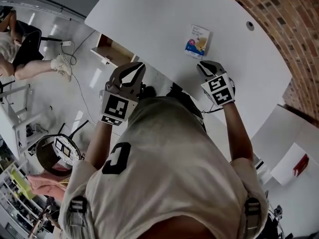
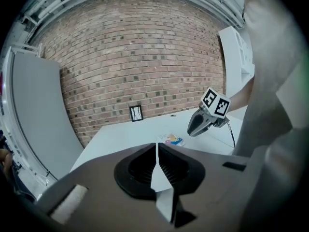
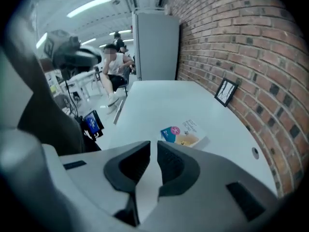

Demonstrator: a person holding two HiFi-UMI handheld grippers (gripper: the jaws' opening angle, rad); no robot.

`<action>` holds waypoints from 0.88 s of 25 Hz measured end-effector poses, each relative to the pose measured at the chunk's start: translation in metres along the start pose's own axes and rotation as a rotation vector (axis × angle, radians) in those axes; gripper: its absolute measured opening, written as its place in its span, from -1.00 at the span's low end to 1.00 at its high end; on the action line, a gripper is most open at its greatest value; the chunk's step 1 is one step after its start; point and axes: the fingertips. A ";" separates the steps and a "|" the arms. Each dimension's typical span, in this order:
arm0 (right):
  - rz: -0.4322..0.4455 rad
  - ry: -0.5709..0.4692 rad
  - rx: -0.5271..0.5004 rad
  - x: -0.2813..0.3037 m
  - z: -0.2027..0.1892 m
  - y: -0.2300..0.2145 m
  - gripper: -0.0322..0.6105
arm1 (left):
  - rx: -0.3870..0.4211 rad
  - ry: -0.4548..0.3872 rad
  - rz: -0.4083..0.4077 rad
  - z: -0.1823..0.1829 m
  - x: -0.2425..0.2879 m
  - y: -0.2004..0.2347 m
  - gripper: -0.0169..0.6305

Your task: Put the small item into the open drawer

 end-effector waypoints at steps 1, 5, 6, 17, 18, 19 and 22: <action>-0.004 0.025 -0.049 0.008 -0.007 -0.003 -0.86 | 0.001 0.007 0.007 0.001 0.002 -0.001 -0.90; -0.024 0.100 -0.169 0.034 -0.024 -0.017 -0.58 | 0.005 0.034 0.043 0.004 0.004 0.001 -0.90; -0.031 0.114 -0.187 0.038 -0.027 -0.021 -0.58 | 0.003 0.041 0.051 0.003 0.004 0.002 -0.90; -0.048 0.183 -0.341 0.074 -0.051 -0.031 -0.65 | -0.035 0.095 0.133 -0.012 -0.013 0.008 -0.90; -0.045 0.186 -0.340 0.074 -0.052 -0.031 -0.68 | -0.037 0.095 0.140 -0.013 -0.015 0.010 -0.90; -0.041 0.186 -0.332 0.074 -0.052 -0.031 -0.68 | -0.040 0.094 0.148 -0.014 -0.018 0.011 -0.90; -0.049 0.187 -0.310 0.074 -0.050 -0.033 -0.69 | -0.054 0.091 0.168 -0.021 -0.028 0.017 -0.90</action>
Point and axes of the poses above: the fingertips, and each gripper's own axes: x forward along the fingers, y to its left, z out of its top, and after that the axes turned 7 degrees about x, right-handed
